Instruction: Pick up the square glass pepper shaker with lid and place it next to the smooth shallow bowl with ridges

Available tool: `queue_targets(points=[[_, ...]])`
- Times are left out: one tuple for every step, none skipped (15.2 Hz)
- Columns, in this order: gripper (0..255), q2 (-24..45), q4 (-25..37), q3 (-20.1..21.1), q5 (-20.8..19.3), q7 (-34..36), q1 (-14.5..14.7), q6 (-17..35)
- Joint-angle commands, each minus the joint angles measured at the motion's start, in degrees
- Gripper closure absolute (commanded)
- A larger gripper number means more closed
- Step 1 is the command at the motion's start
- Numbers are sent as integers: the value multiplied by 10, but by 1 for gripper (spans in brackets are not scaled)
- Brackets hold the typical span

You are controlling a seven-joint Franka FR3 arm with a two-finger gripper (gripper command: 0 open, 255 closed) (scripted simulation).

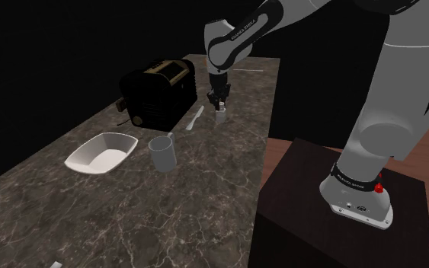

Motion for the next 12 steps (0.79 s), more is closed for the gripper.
queue_targets(points=[[255, 0, 0, 0, 0, 0, 0, 0], [255, -4, 3, 0, 0, 0, 0, -7], [255, -8, 6, 0, 0, -1, 0, -14], [255, -11, 10, 0, 0, -1, 0, -21], [255, -15, 14, 0, 1, -1, 0, -29], [255, -18, 18, 0, 1, -1, 0, -36], [255, -21, 21, 0, 1, -2, 0, -43], [255, -25, 26, 0, 1, -2, 0, -50], [255, -28, 30, 0, 1, -2, 0, -58], [255, -31, 34, 0, 1, -3, 0, -65], [255, -34, 38, 0, 1, -3, 0, -72], [255, -36, 43, 0, 2, -3, 0, -79]])
